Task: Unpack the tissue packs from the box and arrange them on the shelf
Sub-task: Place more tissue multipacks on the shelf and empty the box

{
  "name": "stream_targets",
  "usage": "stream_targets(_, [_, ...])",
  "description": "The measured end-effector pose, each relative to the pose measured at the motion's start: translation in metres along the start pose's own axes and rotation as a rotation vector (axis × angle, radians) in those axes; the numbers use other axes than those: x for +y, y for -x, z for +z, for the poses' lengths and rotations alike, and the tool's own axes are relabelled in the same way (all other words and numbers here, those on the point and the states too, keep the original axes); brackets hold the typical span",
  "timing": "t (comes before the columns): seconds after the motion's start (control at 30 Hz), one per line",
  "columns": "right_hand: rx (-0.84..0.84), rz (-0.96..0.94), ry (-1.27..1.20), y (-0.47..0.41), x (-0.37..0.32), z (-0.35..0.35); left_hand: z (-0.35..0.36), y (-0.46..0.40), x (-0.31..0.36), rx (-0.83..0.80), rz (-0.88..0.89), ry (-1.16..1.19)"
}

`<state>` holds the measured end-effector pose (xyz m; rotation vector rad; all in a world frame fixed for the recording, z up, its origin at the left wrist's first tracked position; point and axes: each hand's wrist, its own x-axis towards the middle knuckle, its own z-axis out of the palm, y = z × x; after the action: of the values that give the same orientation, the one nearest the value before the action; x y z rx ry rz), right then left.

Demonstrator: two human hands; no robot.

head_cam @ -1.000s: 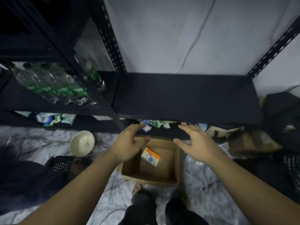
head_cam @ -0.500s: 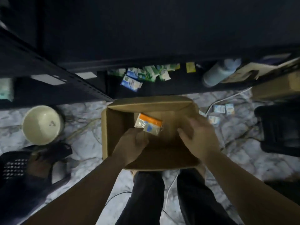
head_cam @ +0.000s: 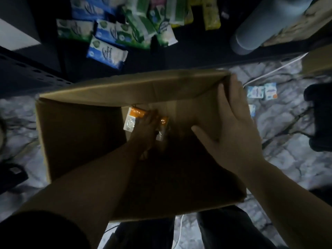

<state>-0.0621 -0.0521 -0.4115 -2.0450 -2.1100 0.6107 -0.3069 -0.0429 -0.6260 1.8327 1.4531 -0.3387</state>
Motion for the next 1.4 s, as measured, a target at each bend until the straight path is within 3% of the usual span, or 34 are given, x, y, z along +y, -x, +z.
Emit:
stream_targets(0.07, [0.011,0.008,-0.003,-0.003,0.0,0.004,0.01,-0.011,-0.001,-0.043,-0.015,-0.083])
stream_targets(0.3, [0.04,-0.002,-0.007,-0.002,0.002,0.01,0.005,-0.014,-0.001,0.096,-0.145,-0.255])
stream_targets(0.43, [0.044,-0.01,-0.04,-0.004,0.002,0.009,-0.018,0.022,0.006,-0.002,-0.193,0.126])
stream_targets(0.53, [0.003,0.01,-0.046,-0.003,0.0,0.004,-0.055,0.067,0.026,0.09,-0.244,0.423])
stream_targets(0.67, [-0.093,0.064,-0.128,-0.002,-0.011,-0.023,-0.121,0.131,0.055,0.201,-0.205,0.627])
stream_targets(0.9, [-0.346,0.169,-0.312,0.007,-0.082,-0.136,-0.246,0.239,0.113,0.301,-0.202,0.826])
stream_targets(1.2, [-0.264,0.118,-0.763,0.048,-0.191,-0.337,-0.415,0.381,0.218,0.363,-0.064,1.025])
stream_targets(1.4, [-0.25,-0.019,-0.881,0.064,-0.225,-0.461,-0.507,0.472,0.279,0.27,0.053,1.065])
